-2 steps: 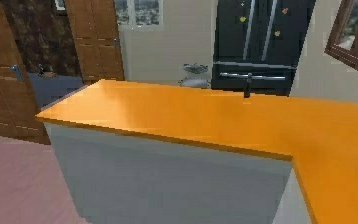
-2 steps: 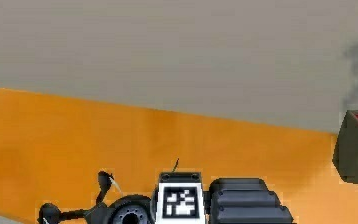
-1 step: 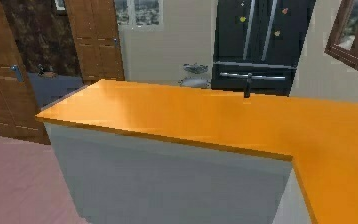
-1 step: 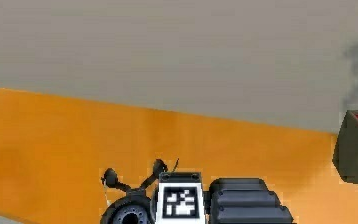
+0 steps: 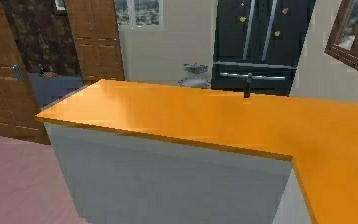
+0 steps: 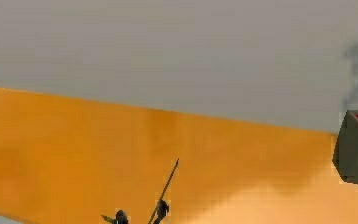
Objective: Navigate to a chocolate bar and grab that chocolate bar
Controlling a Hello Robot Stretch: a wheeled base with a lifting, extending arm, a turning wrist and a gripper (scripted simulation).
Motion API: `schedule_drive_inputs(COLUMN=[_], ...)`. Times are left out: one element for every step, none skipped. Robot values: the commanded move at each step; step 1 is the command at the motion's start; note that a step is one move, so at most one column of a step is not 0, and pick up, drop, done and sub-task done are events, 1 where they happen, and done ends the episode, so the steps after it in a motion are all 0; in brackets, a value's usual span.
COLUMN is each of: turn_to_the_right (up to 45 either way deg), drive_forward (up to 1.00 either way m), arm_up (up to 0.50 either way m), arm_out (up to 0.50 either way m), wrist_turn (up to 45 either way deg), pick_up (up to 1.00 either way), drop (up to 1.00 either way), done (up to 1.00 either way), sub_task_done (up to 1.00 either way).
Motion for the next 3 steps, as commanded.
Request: schedule_drive_inputs(turn_to_the_right=[0.0,0.0,0.0], drive_forward=[0.0,0.0,0.0], arm_up=[0.0,0.1,0.0], arm_out=[0.0,0.0,0.0], wrist_turn=[0.0,0.0,0.0], pick_up=[1.0,0.0,0.0], drop=[0.0,0.0,0.0], done=[0.0,0.0,1.0], sub_task_done=[0.0,0.0,0.0])
